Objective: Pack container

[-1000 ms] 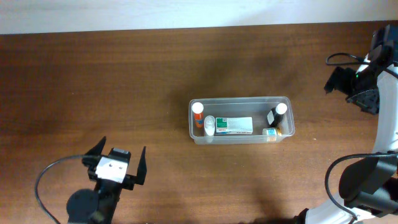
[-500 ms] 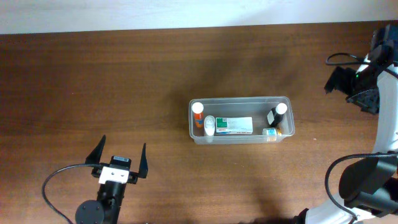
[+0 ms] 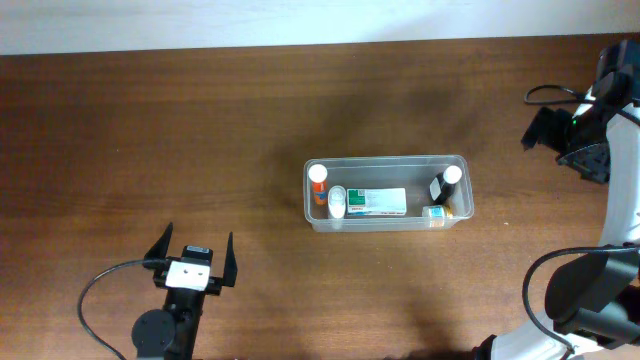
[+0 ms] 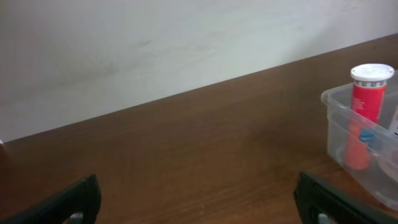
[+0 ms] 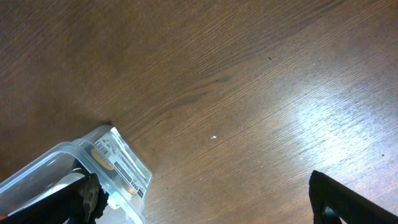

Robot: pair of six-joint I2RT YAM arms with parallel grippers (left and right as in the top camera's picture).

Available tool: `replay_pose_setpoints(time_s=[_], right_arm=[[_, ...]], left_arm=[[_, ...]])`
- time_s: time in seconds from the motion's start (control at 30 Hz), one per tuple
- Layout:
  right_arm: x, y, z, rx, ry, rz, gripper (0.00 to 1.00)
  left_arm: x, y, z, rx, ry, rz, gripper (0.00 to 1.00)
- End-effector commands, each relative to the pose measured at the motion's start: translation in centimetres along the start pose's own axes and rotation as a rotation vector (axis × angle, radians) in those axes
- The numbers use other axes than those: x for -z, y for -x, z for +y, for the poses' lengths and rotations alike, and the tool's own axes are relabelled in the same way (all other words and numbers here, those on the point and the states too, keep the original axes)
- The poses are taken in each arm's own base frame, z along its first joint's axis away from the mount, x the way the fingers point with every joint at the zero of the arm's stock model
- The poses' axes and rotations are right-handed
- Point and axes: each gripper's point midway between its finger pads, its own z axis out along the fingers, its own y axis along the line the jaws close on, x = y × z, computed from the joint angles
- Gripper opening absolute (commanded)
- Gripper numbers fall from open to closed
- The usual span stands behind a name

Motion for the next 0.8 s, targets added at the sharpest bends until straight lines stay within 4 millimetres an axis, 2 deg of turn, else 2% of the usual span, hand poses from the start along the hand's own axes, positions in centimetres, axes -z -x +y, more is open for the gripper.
replay_pose_setpoints(time_s=[0.0, 0.13, 0.77], right_arm=[[-0.2, 0.1, -0.3, -0.005, -0.010, 0.003, 0.98], [-0.2, 0.1, -0.3, -0.005, -0.010, 0.003, 0.98], [-0.2, 0.1, -0.3, -0.005, -0.010, 0.003, 0.98]], left_arm=[[0.1, -0.1, 0.6, -0.013, 0.020, -0.003, 1.00], [0.1, -0.4, 1.6, -0.010, 0.062, 0.007, 1.00], [0.1, -0.4, 1.6, -0.010, 0.063, 0.007, 1.00]])
